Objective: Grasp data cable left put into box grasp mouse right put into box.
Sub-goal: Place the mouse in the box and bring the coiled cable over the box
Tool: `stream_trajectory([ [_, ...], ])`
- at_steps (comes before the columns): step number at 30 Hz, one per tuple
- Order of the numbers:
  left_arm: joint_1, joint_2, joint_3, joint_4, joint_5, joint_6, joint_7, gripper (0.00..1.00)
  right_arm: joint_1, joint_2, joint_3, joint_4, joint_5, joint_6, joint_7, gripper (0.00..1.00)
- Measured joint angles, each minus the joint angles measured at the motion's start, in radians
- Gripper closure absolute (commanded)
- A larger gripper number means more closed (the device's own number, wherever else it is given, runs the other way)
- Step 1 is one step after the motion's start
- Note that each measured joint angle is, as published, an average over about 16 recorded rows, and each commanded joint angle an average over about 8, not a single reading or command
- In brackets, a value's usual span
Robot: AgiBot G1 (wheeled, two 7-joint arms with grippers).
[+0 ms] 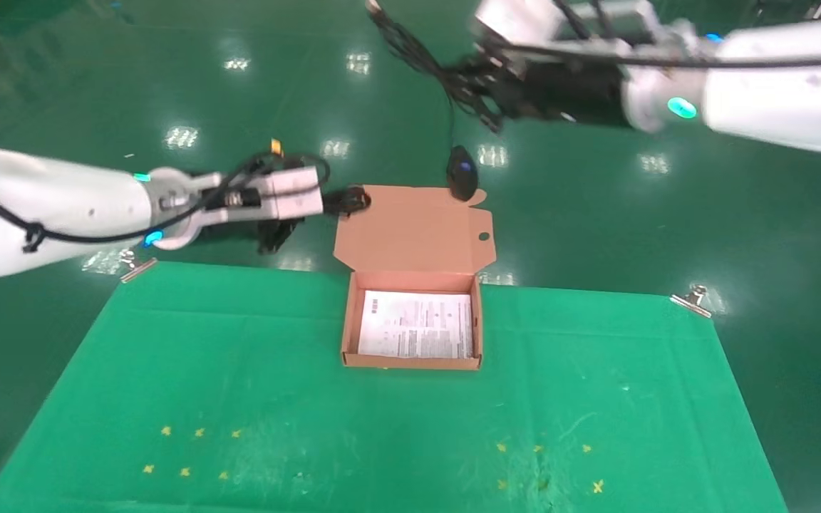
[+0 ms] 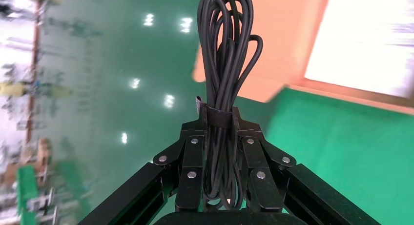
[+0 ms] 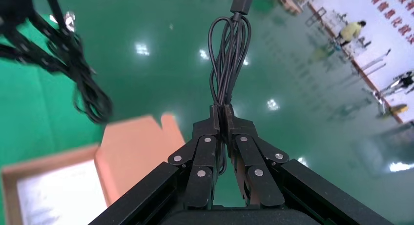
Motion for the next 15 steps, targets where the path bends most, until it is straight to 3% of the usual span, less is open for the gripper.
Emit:
stream_trajectory([
  [7,-0.026,0.022,-0.007,0.007,0.064,-0.036,-0.042,1.0,0.044,-0.076,0.003,-0.073,0.019,0.027,-0.058,1.0],
  [15,-0.02,-0.007,-0.005,-0.012,0.125,-0.007,-0.094,1.0,0.055,-0.124,-0.003,-0.136,0.022,0.039,-0.101,1.0],
])
